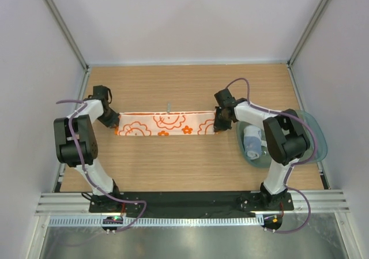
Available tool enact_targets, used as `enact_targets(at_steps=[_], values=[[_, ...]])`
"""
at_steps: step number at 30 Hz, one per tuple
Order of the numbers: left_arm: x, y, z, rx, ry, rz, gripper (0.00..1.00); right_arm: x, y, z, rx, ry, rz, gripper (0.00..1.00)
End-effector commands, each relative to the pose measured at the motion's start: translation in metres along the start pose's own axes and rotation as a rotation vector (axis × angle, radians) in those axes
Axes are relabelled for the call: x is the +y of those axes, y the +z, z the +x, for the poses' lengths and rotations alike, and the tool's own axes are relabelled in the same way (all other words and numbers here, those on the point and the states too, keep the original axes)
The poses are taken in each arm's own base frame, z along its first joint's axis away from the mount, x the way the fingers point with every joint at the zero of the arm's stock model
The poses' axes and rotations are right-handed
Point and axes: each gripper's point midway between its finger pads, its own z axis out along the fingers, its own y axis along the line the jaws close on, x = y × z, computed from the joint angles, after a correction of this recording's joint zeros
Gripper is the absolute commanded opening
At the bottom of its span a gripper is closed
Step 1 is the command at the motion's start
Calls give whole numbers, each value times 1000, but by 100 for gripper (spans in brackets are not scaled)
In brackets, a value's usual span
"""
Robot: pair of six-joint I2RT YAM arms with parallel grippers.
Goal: Roll the towels
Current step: Fold the towel
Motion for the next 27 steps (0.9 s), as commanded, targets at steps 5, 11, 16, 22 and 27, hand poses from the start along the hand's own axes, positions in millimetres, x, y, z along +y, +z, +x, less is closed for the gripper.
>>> enact_targets(at_steps=[5,11,16,22,27], values=[[-5,-27,-27,-78,-9,36,17,4,-35,-17,-28,-71,36,25],[-23,-80,-49,-118,31,115,20,25,-89,-53,-147,-108,21,36],[-47,-122,-47,-88,88,269,40,11,-101,-44,-174,-33,56,43],[-54,-147,-33,-100,231,381,58,0,-73,-3,-116,108,24,47],[-50,-147,-16,-95,263,399,58,-4,-58,-2,-137,200,42,48]])
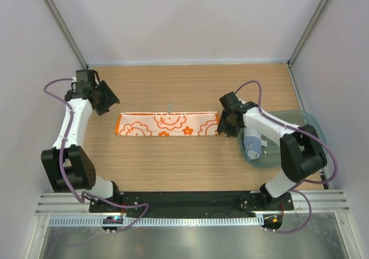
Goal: Roll the towels
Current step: Fold the towel
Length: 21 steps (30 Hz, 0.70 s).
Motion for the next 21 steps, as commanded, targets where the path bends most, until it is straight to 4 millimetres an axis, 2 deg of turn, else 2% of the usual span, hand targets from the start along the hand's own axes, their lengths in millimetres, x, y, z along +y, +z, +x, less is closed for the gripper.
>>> enact_targets(at_steps=[1,4,14,21], values=[[-7,-5,21,41,65,52,58,16,3,-20,-80,100,-31,47],[-13,-3,27,58,77,63,57,15,11,-23,-83,111,-7,48],[-15,-6,29,60,73,79,56,11,41,-21,-68,137,54,45],[-16,-5,30,65,70,82,55,8,51,-20,-69,137,81,41]])
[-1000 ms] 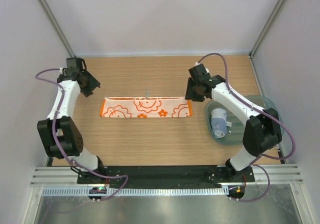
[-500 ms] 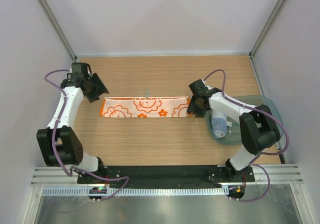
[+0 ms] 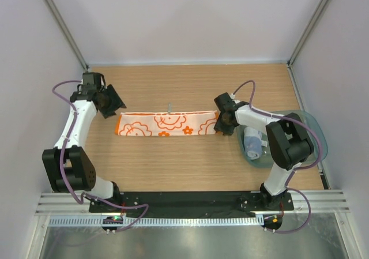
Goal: Roll the towels
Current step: Fold the towel
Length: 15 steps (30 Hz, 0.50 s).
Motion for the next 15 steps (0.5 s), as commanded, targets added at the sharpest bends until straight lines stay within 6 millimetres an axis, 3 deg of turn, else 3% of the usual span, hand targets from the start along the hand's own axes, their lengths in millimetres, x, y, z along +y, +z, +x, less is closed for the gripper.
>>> enact_targets(at_steps=[1,11,15], values=[[-7,-8,-3,-20,16,40,55,6,5,-11,-47,22,4,41],[-8,-7,-1,-14,16,43,55,6,12,-17,-84,19,2,38],[-8,-7,0,-11,18,44,55,6,16,-19,-87,18,3,28]])
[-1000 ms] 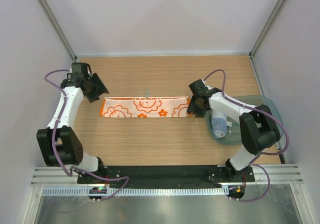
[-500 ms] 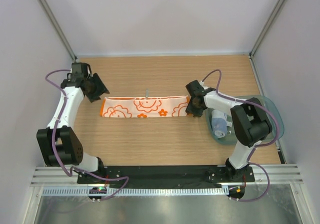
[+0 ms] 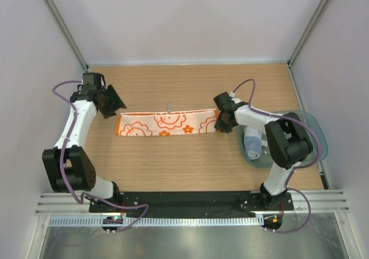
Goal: Roll the towels
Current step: Fold the towel
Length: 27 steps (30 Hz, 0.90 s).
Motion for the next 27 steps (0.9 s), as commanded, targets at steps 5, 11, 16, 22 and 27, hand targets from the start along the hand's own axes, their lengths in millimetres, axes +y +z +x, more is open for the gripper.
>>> enact_targets(at_steps=[5,11,16,22,27], values=[[-8,-7,-1,-18,18,40,55,-1,19,-5,-35,-3,11,15],[-8,-7,-1,-19,21,38,55,-1,13,-7,-43,-11,3,1],[-8,-9,-1,-31,41,23,54,-6,-17,-26,-102,-42,24,1],[-13,-11,10,-14,64,13,54,-9,-56,-51,-172,-85,49,1],[-54,-8,51,25,152,51,54,-11,-73,-48,-167,-101,13,1]])
